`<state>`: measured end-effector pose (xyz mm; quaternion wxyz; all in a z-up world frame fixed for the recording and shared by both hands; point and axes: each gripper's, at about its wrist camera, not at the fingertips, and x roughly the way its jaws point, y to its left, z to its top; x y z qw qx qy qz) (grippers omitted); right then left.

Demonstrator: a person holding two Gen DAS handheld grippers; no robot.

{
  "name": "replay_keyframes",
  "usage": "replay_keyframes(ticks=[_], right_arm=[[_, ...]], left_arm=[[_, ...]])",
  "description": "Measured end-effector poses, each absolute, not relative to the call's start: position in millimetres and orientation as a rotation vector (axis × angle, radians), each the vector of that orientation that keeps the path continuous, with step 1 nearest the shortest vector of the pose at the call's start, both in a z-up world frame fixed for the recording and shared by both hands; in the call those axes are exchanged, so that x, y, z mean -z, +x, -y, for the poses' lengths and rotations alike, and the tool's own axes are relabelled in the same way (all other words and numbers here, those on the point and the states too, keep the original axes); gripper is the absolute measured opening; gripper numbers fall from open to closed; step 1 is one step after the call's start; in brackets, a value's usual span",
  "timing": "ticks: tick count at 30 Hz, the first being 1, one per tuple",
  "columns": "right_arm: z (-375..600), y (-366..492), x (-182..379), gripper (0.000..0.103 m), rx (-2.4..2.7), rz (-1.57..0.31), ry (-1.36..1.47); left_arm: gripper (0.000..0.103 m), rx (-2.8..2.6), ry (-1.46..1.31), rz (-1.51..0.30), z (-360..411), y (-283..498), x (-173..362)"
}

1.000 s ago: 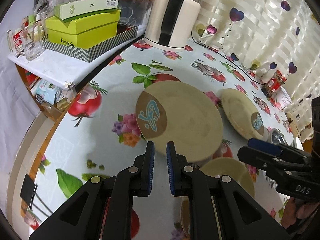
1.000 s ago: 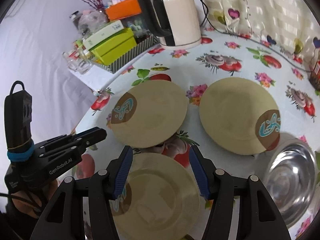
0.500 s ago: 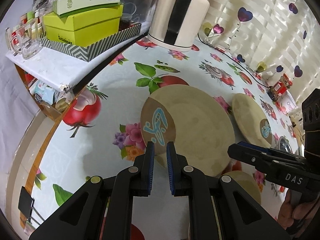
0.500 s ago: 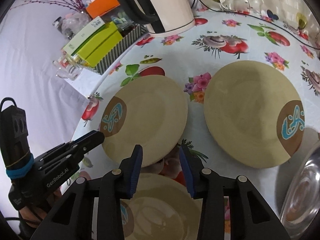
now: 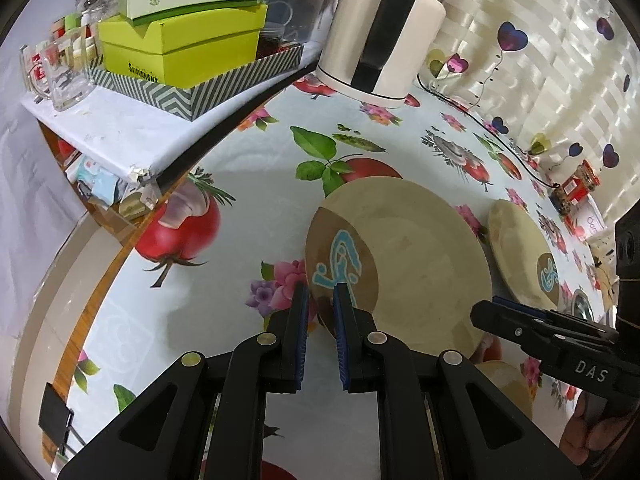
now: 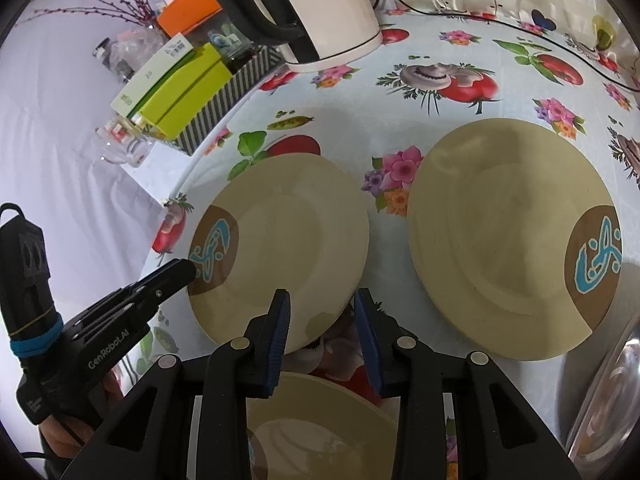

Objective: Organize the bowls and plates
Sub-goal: 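Move both tools to the nearest beige plate and grip its rim, then lift the beige plate with both tools toward another beige plate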

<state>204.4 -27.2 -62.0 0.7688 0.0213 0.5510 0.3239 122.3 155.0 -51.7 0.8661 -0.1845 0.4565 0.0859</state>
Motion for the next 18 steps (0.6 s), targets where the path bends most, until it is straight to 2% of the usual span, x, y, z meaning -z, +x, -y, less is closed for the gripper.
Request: replay_keyframes(ticks=[8, 18], right_arm=[[22.9, 208.8, 66.8, 0.025, -0.682, -1.21, 0.029], [22.9, 209.3, 66.9, 0.025, -0.688, -1.205, 0.029]], left_arm=[[0.017, -0.178, -0.386, -0.958, -154.4, 127.7, 53.2], [0.02, -0.16, -0.368, -0.943, -153.1, 127.5, 55.4]])
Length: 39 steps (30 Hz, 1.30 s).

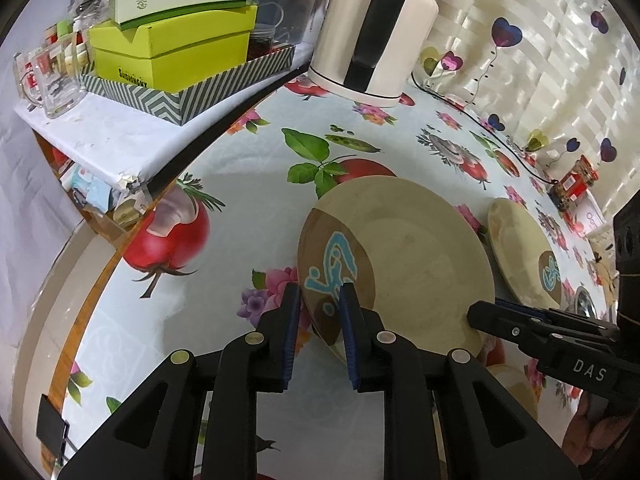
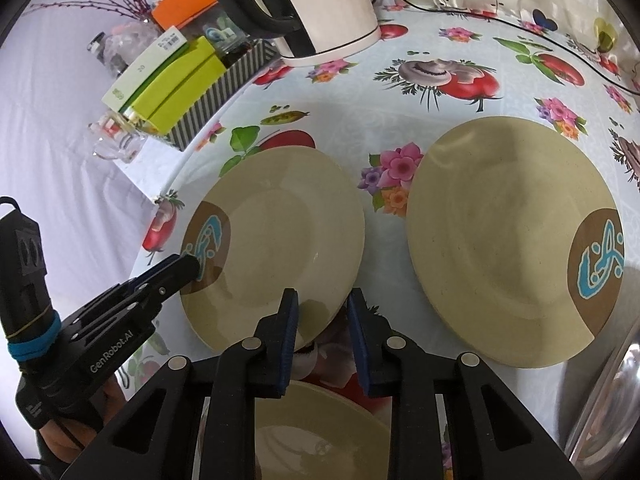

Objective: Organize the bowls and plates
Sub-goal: 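Lift the beige plate with both tools toward another beige plate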

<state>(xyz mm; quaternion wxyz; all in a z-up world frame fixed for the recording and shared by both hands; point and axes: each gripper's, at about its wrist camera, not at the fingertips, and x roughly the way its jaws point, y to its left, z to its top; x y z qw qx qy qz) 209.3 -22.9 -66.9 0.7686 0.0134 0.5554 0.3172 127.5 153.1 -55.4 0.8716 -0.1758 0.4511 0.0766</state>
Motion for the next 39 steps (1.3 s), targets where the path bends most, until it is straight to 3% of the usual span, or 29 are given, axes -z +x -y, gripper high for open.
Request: replay_keyframes(ticks=[39], right_arm=[[29, 212, 70, 0.025, -0.707, -1.222, 0.084]], left_arm=[[0.023, -0.101, -0.429, -0.914, -165, 130, 62]])
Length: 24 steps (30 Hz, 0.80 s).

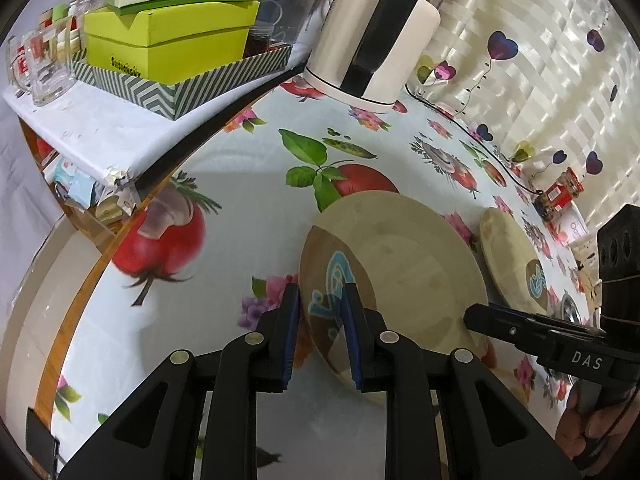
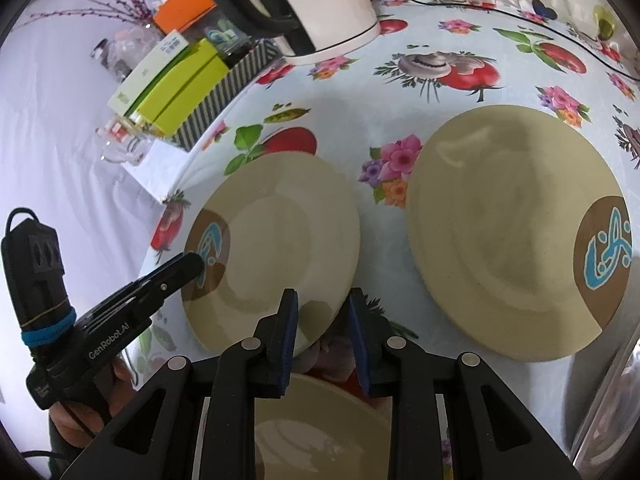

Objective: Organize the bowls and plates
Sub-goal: 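Lift the beige plate with both tools toward another beige plate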

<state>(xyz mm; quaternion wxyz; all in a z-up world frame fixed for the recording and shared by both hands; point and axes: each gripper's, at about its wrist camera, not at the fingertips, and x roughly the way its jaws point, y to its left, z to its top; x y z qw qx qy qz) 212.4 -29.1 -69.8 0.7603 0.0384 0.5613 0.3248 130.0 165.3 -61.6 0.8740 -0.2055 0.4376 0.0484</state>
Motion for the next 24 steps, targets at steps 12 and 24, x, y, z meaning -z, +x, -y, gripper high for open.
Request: replay_keyframes(ticks=[12, 24], right_arm=[[26, 209, 61, 0.024, -0.694, -1.184, 0.056], [44, 188, 30, 0.024, -0.709, -1.153, 0.053]], left_arm=[[0.023, -0.118, -0.392, -0.895, -157, 120, 46], [0.025, -0.111, -0.39, -0.901, -136, 98, 20]])
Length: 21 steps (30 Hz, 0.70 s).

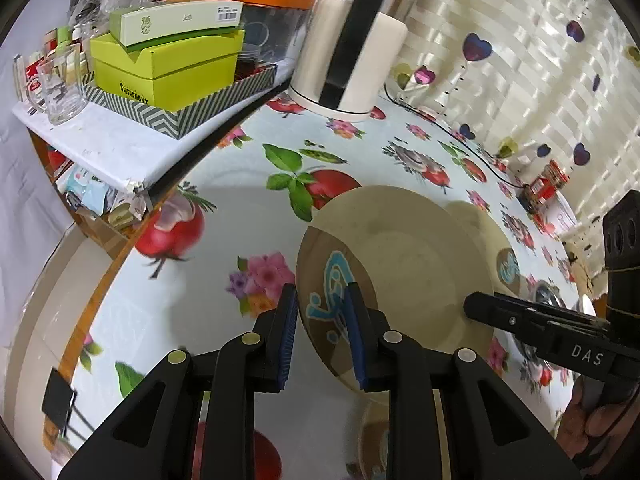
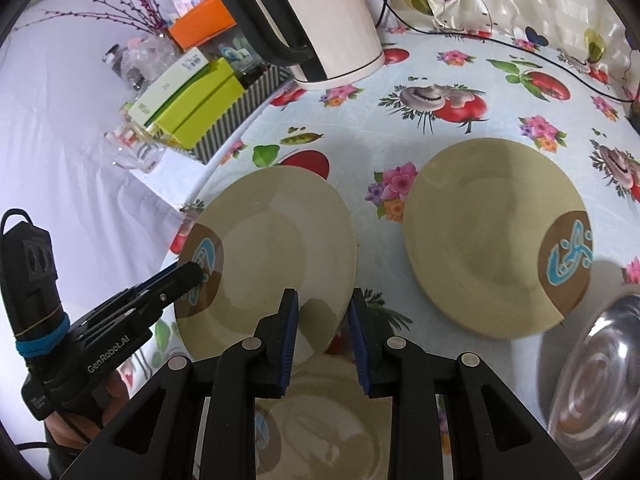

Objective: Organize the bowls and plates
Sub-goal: 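Lift the beige plate with both tools toward another beige plate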

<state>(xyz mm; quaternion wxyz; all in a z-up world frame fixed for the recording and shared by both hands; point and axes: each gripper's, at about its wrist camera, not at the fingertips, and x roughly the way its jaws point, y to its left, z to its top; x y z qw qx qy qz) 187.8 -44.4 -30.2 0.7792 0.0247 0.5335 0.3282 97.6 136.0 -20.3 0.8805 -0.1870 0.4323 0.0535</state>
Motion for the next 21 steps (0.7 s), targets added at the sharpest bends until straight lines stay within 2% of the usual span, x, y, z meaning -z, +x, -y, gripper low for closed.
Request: replay_keyframes(ticks=[21], right_arm=[[103, 110, 35, 0.024, -0.695, -1.175, 0.043]], left_arm=[[0.025, -0.063, -0.317, -0.964, -77, 34, 22]])
